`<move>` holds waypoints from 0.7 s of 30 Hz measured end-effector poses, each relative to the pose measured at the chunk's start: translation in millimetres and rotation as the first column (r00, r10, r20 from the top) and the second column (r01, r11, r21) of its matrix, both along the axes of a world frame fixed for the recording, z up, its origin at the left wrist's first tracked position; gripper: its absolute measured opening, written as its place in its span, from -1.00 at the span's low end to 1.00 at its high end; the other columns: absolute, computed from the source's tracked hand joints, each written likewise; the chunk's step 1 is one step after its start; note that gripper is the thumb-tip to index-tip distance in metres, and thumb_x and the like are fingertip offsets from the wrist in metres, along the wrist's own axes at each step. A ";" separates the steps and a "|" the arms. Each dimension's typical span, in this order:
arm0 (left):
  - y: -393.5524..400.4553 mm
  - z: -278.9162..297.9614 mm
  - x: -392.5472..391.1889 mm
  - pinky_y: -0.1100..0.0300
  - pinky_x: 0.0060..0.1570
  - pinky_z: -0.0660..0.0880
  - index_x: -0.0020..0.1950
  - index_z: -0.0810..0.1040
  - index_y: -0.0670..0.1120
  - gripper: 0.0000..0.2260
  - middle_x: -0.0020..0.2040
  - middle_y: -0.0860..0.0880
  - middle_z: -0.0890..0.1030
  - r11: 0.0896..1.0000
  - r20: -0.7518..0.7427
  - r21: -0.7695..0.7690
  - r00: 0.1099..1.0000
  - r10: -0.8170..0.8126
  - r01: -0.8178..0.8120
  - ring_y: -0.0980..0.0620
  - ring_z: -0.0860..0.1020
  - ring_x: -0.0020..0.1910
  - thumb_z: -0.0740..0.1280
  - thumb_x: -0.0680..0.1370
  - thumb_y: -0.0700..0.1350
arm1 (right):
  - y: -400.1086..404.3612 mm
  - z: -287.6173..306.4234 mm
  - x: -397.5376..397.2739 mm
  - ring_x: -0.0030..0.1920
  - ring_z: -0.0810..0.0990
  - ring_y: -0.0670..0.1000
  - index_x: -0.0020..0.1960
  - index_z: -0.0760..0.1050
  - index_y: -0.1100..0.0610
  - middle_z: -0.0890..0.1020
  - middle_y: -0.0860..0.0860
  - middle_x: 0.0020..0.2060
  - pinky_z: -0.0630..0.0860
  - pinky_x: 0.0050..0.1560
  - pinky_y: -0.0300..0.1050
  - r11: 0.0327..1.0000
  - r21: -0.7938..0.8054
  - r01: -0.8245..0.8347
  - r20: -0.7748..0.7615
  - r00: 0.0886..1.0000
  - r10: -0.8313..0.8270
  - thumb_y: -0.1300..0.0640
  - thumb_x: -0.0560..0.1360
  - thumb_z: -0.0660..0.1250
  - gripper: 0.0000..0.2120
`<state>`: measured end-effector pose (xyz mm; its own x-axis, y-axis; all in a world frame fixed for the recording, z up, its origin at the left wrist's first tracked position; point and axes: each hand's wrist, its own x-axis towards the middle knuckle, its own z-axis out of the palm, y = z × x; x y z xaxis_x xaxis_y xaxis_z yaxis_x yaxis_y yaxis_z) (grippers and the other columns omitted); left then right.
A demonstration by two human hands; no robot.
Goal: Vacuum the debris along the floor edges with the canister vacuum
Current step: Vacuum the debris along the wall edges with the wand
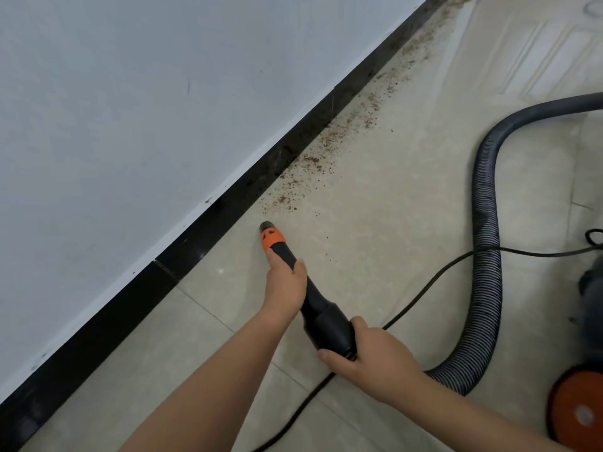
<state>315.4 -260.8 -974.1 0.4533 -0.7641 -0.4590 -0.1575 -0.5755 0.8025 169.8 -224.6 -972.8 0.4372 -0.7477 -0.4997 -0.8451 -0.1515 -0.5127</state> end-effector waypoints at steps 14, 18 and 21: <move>38.8 21.5 -66.5 0.19 0.01 0.35 0.52 -0.12 -0.14 -0.48 0.12 -0.09 0.42 0.987 -0.040 0.064 0.988 -0.147 0.149 -0.03 0.43 0.03 0.05 0.64 -0.08 | 47.0 40.8 -69.1 -0.34 0.35 -0.17 -0.15 0.22 -0.02 0.38 -0.15 -0.31 0.28 -0.37 -0.30 1.000 -0.026 -0.006 -0.094 0.996 0.003 -0.35 0.42 0.19 -0.60; 28.8 24.0 -90.3 0.11 0.15 0.37 0.53 -0.19 -0.13 -0.43 0.33 -0.20 0.39 0.969 -0.055 0.113 0.975 -0.216 0.221 -0.16 0.44 0.23 0.06 0.63 -0.07 | 50.9 51.0 -88.3 -0.31 0.44 -0.17 -0.23 0.22 -0.05 0.47 -0.13 -0.28 0.33 -0.35 -0.28 0.995 0.014 0.096 -0.080 0.992 -0.095 -0.33 0.41 0.19 -0.63; 16.4 24.6 -96.6 0.12 0.10 0.38 0.52 -0.21 -0.11 -0.41 0.32 -0.20 0.39 0.964 -0.059 0.122 0.971 -0.230 0.236 -0.16 0.45 0.22 0.07 0.62 -0.06 | 43.5 42.6 -92.2 -0.23 0.51 -0.12 -0.16 0.32 0.00 0.53 -0.09 -0.24 0.44 -0.22 -0.20 0.987 0.021 0.161 -0.033 0.987 -0.160 -0.31 0.41 0.21 -0.63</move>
